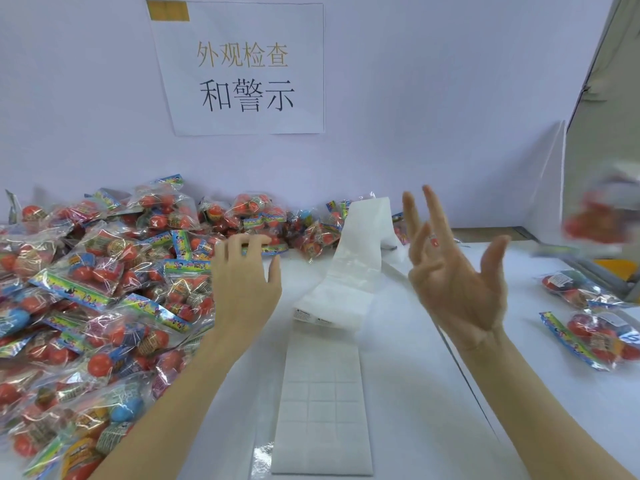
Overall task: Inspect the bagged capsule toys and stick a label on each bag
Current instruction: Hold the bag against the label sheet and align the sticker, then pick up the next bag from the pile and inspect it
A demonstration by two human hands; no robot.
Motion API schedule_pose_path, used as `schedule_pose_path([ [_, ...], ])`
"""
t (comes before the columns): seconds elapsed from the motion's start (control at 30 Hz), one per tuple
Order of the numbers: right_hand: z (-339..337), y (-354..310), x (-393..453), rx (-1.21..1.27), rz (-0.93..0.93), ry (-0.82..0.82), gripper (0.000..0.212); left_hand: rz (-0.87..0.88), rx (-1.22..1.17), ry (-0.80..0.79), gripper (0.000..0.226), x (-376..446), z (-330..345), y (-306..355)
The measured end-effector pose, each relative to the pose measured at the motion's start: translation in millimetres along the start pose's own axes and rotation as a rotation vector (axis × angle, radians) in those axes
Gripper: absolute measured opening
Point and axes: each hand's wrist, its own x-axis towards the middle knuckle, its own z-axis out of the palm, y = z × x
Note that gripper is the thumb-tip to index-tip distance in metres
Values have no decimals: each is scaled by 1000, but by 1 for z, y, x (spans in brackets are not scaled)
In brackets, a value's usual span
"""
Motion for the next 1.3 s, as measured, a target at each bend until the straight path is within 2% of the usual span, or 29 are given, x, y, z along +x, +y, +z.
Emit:
schedule_pose_path([
  [0.07,-3,5,1,-134,105,29,88,-58,474,-137,40,0,0,-11],
  [0.1,-7,8,1,-201,165,68,84,-136,615,-246,46,0,-1,-14],
  [0.17,-16,13,1,-315,263,159,71,-231,746,-393,56,0,-3,-22],
  [0.23,-22,15,2,-347,319,201,56,-179,769,-372,62,2,-5,-28],
  [0.33,-29,15,2,-358,338,285,47,-55,599,-251,55,6,-4,-30],
  [0.4,-35,14,2,-378,308,371,46,43,377,-186,40,9,-1,-28],
  [0.43,-37,14,2,-380,288,415,45,88,235,-155,40,9,0,-26],
  [0.6,-39,19,4,-451,216,637,39,200,-368,-87,62,6,0,-5],
  [0.73,-33,26,6,-602,224,660,39,284,-621,-83,68,1,1,8],
  [0.83,-30,34,6,-777,279,596,39,339,-759,-204,66,-9,4,19],
  [1.0,-26,44,7,-903,367,512,43,450,-825,-388,54,-26,13,35],
  [1.1,-28,45,9,-918,332,555,39,556,-678,-359,54,-25,17,36],
  [1.13,-30,44,9,-895,301,593,36,571,-626,-343,61,-24,17,35],
  [1.23,-36,35,10,-836,194,715,31,459,-602,-346,94,-22,13,30],
  [1.3,-38,31,10,-828,137,719,35,269,-674,-365,99,-21,7,27],
])
